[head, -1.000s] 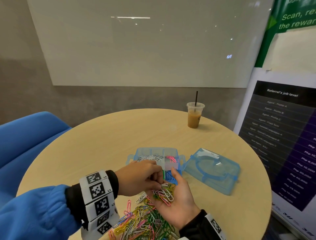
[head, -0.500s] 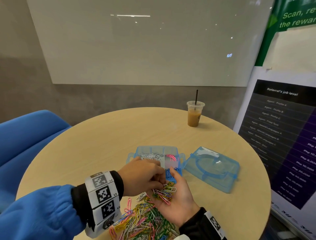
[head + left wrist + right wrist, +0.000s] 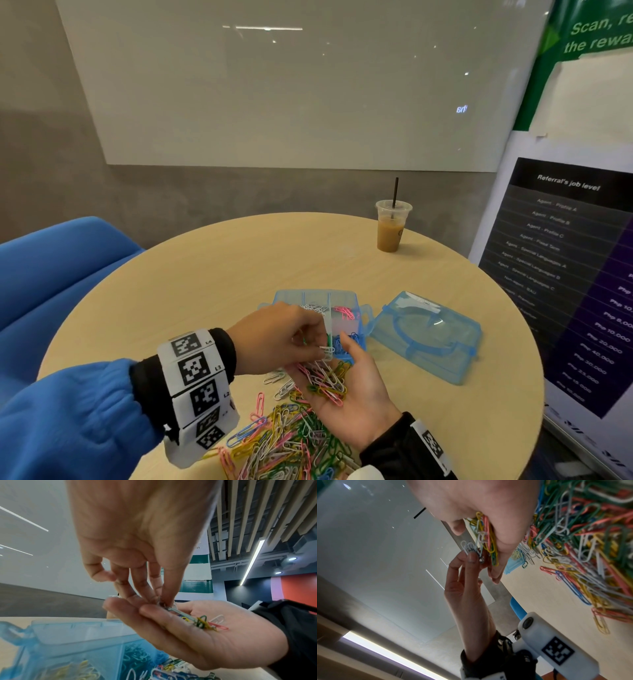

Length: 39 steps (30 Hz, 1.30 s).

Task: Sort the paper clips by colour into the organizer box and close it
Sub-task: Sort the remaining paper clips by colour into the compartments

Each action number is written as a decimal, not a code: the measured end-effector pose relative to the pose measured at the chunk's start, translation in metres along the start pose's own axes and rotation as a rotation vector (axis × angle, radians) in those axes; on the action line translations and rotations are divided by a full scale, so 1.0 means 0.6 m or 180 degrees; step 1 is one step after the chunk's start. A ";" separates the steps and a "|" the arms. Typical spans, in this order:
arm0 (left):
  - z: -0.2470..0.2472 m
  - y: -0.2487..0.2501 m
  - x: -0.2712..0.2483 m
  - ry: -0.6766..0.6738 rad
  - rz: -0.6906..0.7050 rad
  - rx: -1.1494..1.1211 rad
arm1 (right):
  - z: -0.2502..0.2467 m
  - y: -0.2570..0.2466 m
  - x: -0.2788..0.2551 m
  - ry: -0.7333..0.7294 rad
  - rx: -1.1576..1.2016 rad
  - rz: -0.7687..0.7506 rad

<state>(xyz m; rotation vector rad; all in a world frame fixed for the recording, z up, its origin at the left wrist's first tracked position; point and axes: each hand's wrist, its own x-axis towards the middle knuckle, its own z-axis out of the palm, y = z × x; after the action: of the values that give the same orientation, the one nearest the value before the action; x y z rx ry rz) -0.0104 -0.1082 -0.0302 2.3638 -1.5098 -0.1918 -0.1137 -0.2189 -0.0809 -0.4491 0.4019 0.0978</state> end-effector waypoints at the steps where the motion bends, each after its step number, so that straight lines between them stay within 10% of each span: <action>1: -0.001 -0.001 0.000 -0.0004 -0.0001 -0.0029 | 0.000 0.000 0.001 0.0001 -0.0001 0.0001; 39: -0.012 -0.015 -0.005 0.0002 0.0322 -0.0717 | 0.001 -0.002 -0.003 -0.0110 -0.0011 0.0054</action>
<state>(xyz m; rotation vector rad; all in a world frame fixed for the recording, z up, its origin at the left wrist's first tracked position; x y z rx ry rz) -0.0022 -0.1005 -0.0266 2.1072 -1.5167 -0.3191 -0.1148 -0.2198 -0.0788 -0.4468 0.3717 0.1225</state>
